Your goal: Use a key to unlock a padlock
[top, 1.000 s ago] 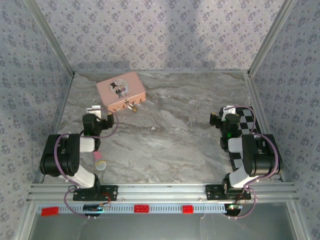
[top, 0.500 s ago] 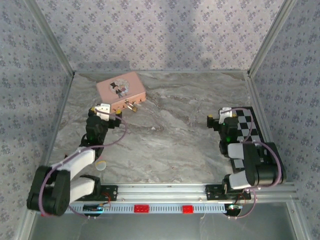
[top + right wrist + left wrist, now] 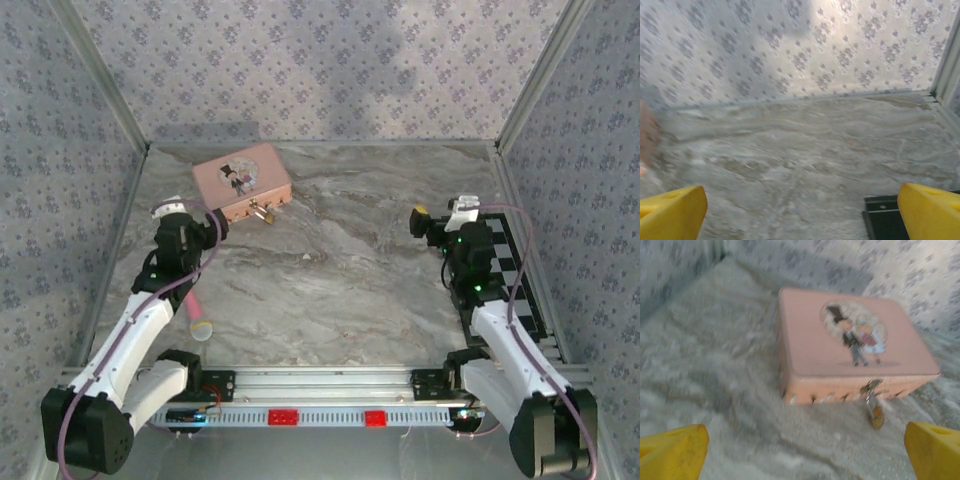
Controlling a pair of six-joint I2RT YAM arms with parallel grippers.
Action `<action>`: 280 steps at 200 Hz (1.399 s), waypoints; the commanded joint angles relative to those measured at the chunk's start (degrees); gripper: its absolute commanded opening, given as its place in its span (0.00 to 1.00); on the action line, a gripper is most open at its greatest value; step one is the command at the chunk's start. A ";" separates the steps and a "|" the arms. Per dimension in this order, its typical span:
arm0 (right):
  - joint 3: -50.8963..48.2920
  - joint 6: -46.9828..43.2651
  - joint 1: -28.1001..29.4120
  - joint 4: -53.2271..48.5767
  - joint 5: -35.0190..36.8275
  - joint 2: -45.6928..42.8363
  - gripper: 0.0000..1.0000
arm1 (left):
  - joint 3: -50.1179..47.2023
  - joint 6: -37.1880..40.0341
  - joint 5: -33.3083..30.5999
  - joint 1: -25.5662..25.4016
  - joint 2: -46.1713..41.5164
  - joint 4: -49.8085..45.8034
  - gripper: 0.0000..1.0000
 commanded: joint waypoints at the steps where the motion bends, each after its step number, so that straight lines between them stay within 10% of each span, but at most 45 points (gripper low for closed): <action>1: 1.91 14.93 -0.76 -15.41 -1.84 -3.18 0.99 | -1.11 -9.67 5.22 3.48 -2.07 -11.23 1.00; 15: 2.10 25.03 -2.82 -22.57 -1.91 -5.08 0.99 | -3.86 -13.24 7.94 5.65 -3.88 -11.60 1.00; 74: 8.99 20.19 -1.55 -37.87 -10.30 -2.34 0.99 | -9.31 -6.14 25.56 1.24 -3.96 -4.93 1.00; 119: 6.72 28.42 16.46 -41.06 -4.33 -2.17 0.97 | -8.90 -3.92 22.49 -13.43 0.33 -4.12 1.00; 175: 3.34 40.00 40.04 -43.31 7.59 -0.48 0.96 | -13.00 -2.33 21.31 -15.98 -11.31 -9.78 1.00; 280: 4.70 52.92 57.33 -42.94 9.55 14.08 0.92 | -19.76 0.45 20.66 -16.06 -27.64 -6.38 1.00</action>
